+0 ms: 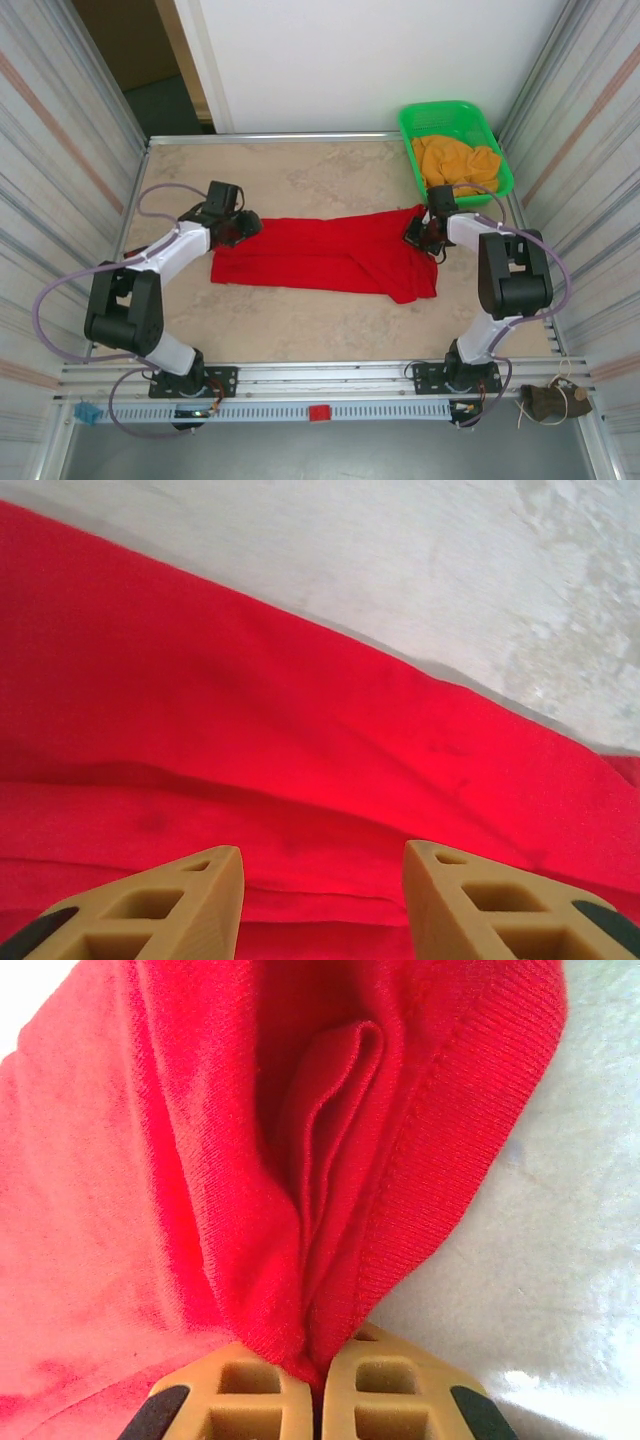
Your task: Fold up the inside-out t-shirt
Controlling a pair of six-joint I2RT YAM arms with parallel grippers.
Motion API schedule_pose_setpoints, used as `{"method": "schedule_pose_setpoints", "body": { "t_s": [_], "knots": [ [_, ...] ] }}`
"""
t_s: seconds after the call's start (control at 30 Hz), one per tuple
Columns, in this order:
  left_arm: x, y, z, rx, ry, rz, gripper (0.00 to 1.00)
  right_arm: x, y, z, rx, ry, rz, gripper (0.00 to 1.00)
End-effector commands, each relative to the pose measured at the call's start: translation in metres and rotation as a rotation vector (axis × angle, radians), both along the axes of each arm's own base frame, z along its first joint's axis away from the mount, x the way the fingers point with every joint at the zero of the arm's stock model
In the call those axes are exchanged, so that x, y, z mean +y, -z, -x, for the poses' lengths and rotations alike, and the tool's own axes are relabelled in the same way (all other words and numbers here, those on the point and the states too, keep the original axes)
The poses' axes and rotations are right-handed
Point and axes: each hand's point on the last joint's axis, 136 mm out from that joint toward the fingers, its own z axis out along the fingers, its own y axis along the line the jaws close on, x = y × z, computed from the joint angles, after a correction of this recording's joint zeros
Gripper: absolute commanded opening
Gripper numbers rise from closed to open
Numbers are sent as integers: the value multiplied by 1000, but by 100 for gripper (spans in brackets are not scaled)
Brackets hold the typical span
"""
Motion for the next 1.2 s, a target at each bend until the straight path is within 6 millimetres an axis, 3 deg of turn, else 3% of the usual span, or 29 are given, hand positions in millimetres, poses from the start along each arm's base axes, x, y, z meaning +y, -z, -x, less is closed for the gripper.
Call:
{"method": "schedule_pose_setpoints", "body": {
  "t_s": [0.0, 0.13, 0.33, 0.63, 0.7, 0.8, 0.97, 1.17],
  "knots": [
    [24, 7, 12, 20, -50, -56, 46, -4, -27, 0, -36, -7, 7, 0],
    [34, 24, 13, 54, -70, -77, 46, -7, -49, 1, -65, -13, 4, 0],
    [26, 52, 20, 122, -51, -84, 46, -6, -89, 10, -115, -21, -27, 0],
    [-25, 82, 54, 188, 1, -63, 45, 21, -165, 19, -217, -83, -60, 0],
    [-39, 77, 58, 175, 22, -45, 45, 30, -178, 22, -229, -99, -66, 0],
    [-47, 50, 53, 110, 35, -33, 46, 46, -195, 26, -256, -115, -69, 0],
    [-22, -1, 28, 20, 10, -5, 47, 82, -205, 32, -277, -120, -84, 0],
    [6, -29, 9, -19, -24, 94, 48, 123, -199, 35, -287, -125, -75, 0]
  ]
}}
